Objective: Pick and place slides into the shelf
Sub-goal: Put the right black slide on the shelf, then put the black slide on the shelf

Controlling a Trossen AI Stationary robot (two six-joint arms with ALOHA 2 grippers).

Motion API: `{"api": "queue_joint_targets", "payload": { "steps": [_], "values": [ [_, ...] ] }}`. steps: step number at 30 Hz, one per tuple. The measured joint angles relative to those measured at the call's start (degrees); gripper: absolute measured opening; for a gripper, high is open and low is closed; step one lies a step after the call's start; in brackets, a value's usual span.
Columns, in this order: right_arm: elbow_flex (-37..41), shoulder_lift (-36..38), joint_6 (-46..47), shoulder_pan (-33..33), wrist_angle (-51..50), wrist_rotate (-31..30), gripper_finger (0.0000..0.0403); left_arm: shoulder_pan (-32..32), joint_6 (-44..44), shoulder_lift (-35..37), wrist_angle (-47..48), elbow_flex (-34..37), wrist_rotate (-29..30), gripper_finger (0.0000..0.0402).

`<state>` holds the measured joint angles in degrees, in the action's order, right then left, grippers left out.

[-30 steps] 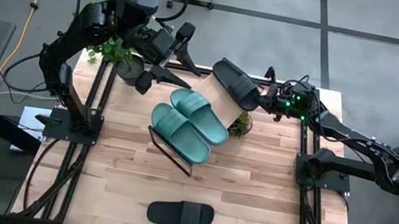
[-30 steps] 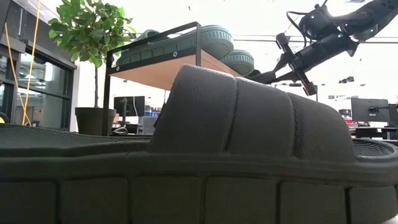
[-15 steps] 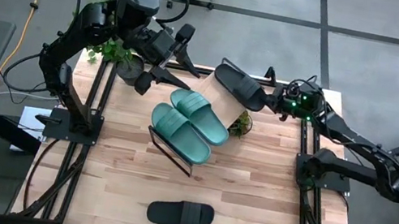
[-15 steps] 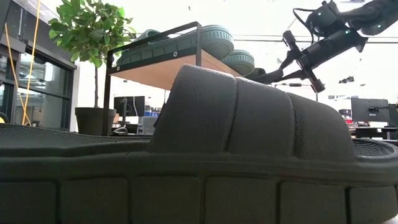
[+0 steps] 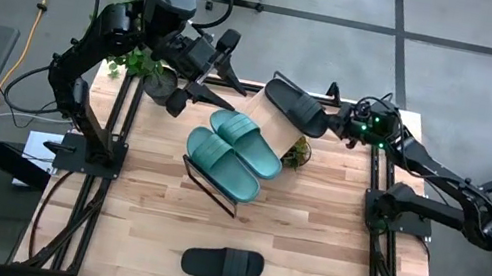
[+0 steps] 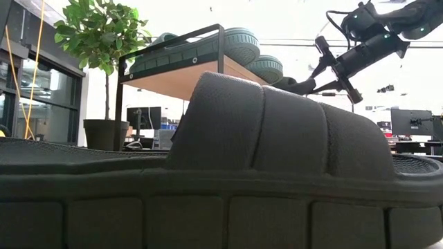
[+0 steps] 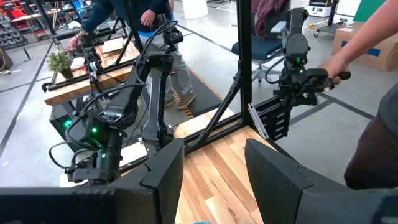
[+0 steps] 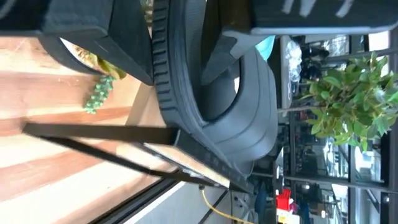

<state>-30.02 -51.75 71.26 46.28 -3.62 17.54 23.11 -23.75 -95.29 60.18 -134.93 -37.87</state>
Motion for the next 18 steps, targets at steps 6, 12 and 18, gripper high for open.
{"api": "queue_joint_targets", "payload": {
  "steps": [6, 12, 18],
  "values": [
    [0.00, 0.09, -0.61, 0.00, -0.04, -0.58, 0.0115, 0.00, 0.00, 0.00, -0.02, -0.01, 0.00, 0.0161],
    [0.00, 1.93, -1.85, 0.00, -0.49, -4.99, 0.0115, 0.00, 0.00, 0.00, 0.04, 0.00, 0.00, 0.0161],
    [0.00, 5.87, -3.53, 1.22, -5.15, -8.50, 0.0115, 0.00, 0.02, 0.00, 0.79, 0.00, 0.00, 0.0161]
  ]
}}
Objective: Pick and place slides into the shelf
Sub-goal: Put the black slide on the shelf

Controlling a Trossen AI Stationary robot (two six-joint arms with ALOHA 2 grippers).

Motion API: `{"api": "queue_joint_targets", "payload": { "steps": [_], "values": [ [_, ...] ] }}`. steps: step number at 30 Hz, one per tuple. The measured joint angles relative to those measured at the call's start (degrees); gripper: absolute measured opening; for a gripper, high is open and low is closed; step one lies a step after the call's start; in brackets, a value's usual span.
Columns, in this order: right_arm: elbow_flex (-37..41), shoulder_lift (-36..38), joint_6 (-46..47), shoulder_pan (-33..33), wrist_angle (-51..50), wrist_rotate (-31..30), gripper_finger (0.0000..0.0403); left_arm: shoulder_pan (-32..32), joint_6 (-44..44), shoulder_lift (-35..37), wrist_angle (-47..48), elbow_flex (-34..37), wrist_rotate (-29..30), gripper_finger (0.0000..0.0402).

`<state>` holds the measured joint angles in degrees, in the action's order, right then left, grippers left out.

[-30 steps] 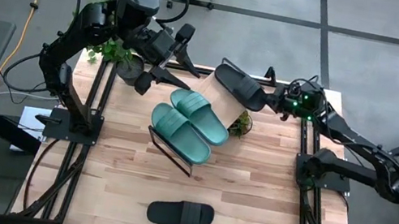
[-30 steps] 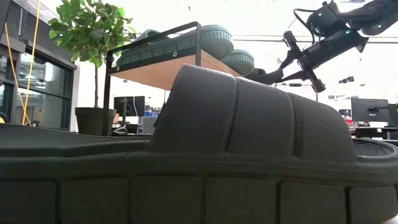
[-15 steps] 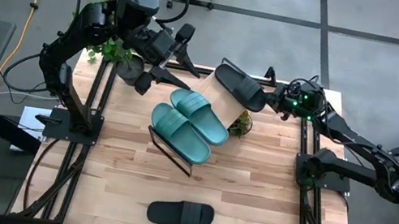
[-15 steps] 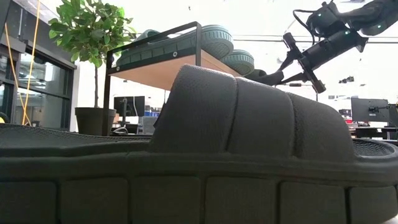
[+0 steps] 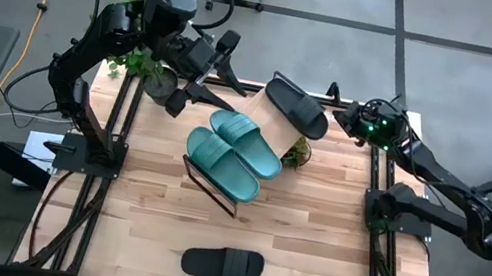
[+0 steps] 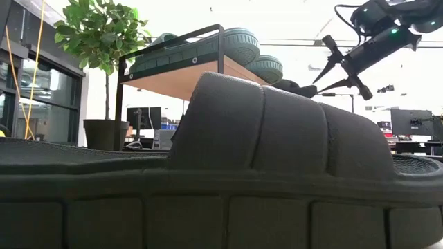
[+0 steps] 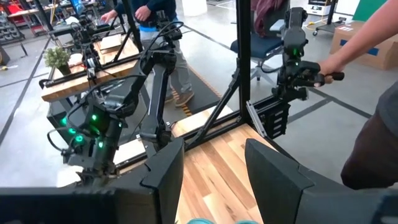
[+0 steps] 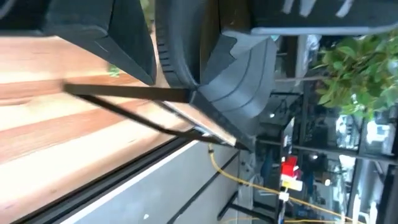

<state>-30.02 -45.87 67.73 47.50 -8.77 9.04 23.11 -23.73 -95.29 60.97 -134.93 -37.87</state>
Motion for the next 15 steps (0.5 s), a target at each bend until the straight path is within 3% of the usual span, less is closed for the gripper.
{"api": "queue_joint_targets", "payload": {
  "steps": [10, 15],
  "values": [
    [0.00, 9.89, -3.71, 0.53, -9.42, 0.34, 0.0115, -0.01, 0.01, 0.00, 3.45, 0.00, 0.00, 0.0161],
    [0.00, 14.87, -3.53, -0.09, -12.19, 4.57, 0.0115, 0.00, 0.00, 0.00, 5.05, 0.00, -0.02, 0.0161]
  ]
}}
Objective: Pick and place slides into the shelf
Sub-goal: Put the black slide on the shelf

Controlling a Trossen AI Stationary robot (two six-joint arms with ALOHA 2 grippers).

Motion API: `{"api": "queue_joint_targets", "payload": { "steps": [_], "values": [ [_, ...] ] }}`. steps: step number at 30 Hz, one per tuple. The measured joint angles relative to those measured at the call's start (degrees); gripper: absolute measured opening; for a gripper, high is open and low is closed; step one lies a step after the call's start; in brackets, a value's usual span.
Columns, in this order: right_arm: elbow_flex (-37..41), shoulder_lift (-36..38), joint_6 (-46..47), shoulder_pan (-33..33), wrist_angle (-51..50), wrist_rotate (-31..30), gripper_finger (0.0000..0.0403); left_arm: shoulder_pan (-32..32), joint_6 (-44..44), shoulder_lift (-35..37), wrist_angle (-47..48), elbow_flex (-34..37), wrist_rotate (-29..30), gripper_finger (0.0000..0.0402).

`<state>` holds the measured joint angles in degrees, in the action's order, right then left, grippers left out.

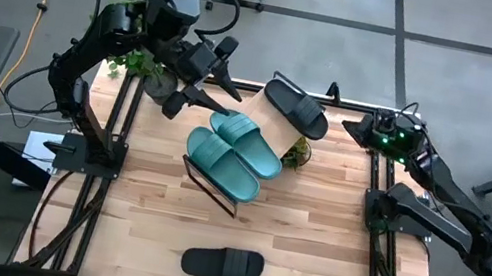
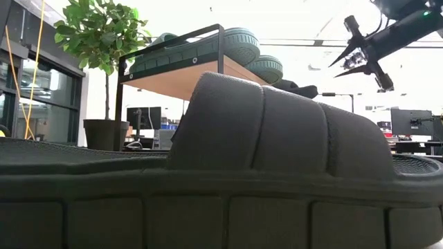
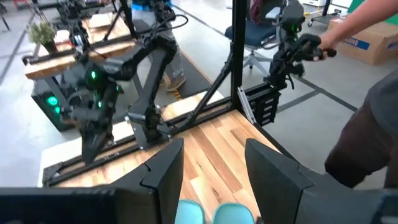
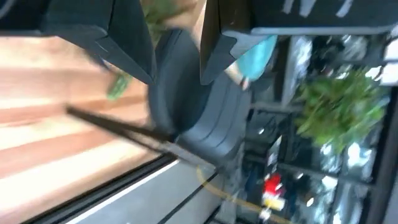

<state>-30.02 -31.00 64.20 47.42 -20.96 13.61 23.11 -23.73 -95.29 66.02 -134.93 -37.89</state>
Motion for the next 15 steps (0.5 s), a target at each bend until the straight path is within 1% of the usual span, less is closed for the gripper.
{"api": "queue_joint_targets", "payload": {
  "steps": [5, 8, 10, 12, 15],
  "values": [
    [0.00, 3.68, 1.86, -3.70, -3.42, 4.20, 0.0115, -0.01, 0.01, 0.00, 3.18, 0.00, 0.00, 0.0161],
    [0.00, 5.09, 2.66, -7.54, -8.84, 6.33, 0.0115, -0.02, 0.02, 0.00, 6.56, 0.00, 0.00, 0.0161],
    [0.00, 5.72, 3.63, -11.18, -13.03, 7.54, 0.0115, -0.58, 0.02, 0.00, 9.73, 0.00, 0.19, 0.0161],
    [0.00, 6.34, 5.19, -15.95, -15.60, 6.99, 0.0115, -2.43, -0.08, 0.00, 12.65, 0.00, 3.13, 0.0161],
    [0.00, 6.75, 8.68, -23.72, -15.10, 1.15, 0.0115, -6.25, -0.26, -0.02, 15.97, 0.00, 9.07, 0.0161]
  ]
}}
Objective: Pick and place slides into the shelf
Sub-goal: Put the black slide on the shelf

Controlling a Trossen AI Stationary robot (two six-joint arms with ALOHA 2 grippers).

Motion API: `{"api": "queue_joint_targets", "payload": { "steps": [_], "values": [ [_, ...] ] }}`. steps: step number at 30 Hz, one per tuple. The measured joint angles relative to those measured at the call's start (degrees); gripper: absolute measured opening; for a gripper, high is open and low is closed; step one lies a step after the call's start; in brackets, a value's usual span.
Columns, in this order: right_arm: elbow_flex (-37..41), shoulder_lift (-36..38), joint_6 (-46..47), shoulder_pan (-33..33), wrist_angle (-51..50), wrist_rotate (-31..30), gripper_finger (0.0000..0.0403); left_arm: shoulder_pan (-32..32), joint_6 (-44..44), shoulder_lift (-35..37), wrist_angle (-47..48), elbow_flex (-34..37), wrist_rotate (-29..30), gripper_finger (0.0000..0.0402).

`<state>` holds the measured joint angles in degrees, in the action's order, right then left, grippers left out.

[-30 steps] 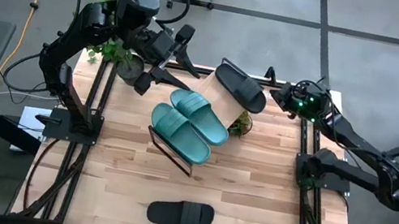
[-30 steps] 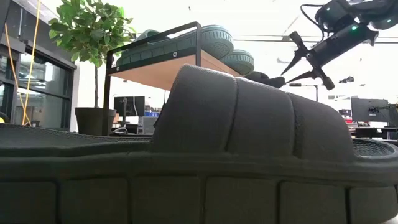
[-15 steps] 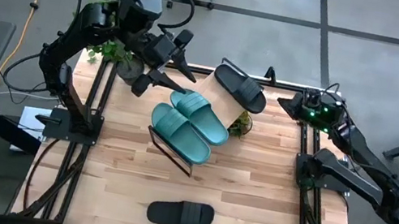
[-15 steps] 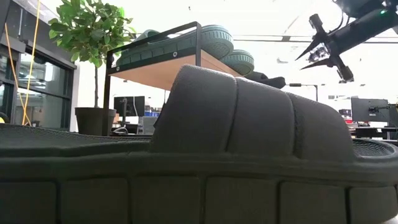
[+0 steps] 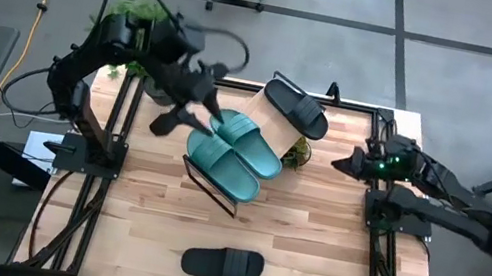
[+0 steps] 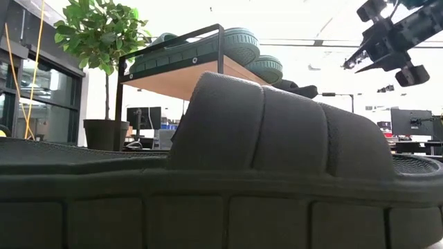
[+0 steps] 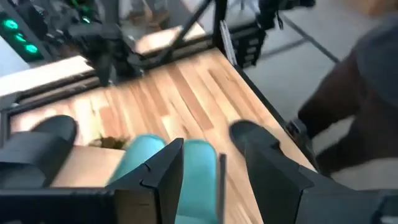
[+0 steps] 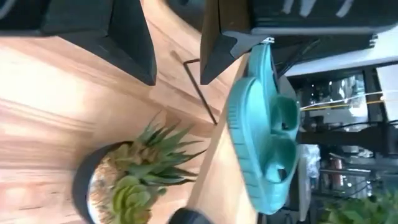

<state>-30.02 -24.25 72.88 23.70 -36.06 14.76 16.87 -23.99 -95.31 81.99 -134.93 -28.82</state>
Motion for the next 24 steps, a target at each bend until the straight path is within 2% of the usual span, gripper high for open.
{"api": "queue_joint_targets", "payload": {
  "steps": [3, 8, 12, 17, 24],
  "values": [
    [0.00, -0.36, 3.43, -7.89, 2.46, -6.83, 0.0115, -3.31, 0.27, 0.00, 0.89, 0.00, 2.33, 0.0161],
    [0.00, -3.89, 8.27, -20.95, 7.75, -14.58, 0.0115, -8.32, 3.40, 0.00, 0.86, 0.00, 9.06, 0.0161],
    [0.00, -10.07, 11.58, -31.39, 10.64, -21.13, 0.0115, -10.61, 4.86, 0.03, 3.25, 0.00, 12.41, 0.0161],
    [0.00, -19.48, 18.58, -43.55, 14.23, -27.55, 0.0115, -10.56, 6.29, 1.03, 4.04, 0.00, 14.62, 0.0161],
    [0.01, -34.00, 30.12, -57.49, 28.73, -42.81, 0.0115, -10.52, 5.74, 2.61, 3.63, 0.00, 15.84, 0.0161]
  ]
}}
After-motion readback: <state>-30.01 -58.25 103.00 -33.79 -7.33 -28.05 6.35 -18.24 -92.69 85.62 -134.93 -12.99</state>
